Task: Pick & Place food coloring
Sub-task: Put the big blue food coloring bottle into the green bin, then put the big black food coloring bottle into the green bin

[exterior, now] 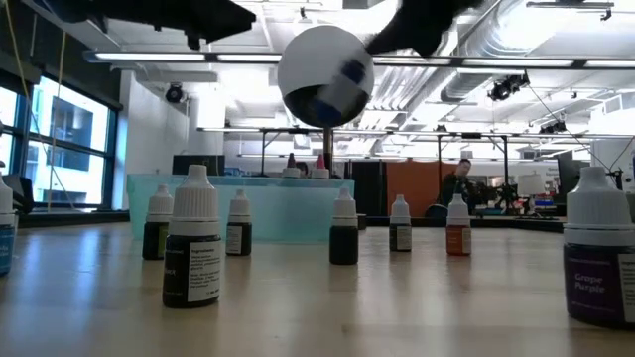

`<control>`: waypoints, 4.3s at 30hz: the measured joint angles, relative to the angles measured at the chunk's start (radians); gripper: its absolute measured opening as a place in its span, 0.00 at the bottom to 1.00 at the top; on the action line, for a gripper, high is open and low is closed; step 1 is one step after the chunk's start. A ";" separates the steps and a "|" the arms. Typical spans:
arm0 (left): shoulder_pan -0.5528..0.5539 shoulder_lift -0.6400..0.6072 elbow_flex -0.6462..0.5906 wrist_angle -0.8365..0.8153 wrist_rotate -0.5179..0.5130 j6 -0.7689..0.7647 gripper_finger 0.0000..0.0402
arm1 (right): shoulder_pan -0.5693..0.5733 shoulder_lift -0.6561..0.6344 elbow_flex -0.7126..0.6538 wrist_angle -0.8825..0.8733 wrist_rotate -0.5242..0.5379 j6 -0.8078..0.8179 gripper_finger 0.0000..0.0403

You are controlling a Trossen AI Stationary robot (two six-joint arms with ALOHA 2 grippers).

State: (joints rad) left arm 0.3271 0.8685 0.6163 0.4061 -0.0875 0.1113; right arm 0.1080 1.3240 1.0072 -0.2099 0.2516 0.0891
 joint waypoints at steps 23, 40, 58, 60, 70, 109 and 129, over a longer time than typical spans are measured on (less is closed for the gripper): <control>0.000 -0.034 0.000 -0.256 -0.010 0.041 0.37 | -0.272 0.580 0.475 -0.417 -0.124 0.091 0.10; 0.000 -0.034 0.000 -0.304 -0.011 0.041 0.37 | -0.305 0.568 0.474 -0.409 -0.122 0.014 0.29; 0.000 -0.034 0.000 -0.304 -0.011 0.040 0.37 | -0.164 0.553 1.012 -1.260 -0.171 0.082 0.34; 0.000 -0.034 0.000 -0.304 -0.010 0.040 0.37 | -0.114 0.553 1.020 -1.352 -0.184 0.171 0.35; 0.000 -0.034 0.000 -0.364 -0.010 0.040 0.37 | 0.165 0.529 0.782 -1.351 -0.309 0.457 0.35; 0.000 -0.034 0.000 -0.317 0.156 -0.014 0.37 | 0.353 0.049 -0.029 -0.725 -0.365 0.758 0.24; 0.000 -0.034 0.000 -0.296 0.155 -0.013 0.37 | 0.294 0.053 0.066 -0.683 -0.310 0.501 0.10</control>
State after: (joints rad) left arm 0.3267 0.8349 0.6163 0.1104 0.0677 0.0982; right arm 0.4021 1.3769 1.0728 -0.8931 -0.0582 0.5902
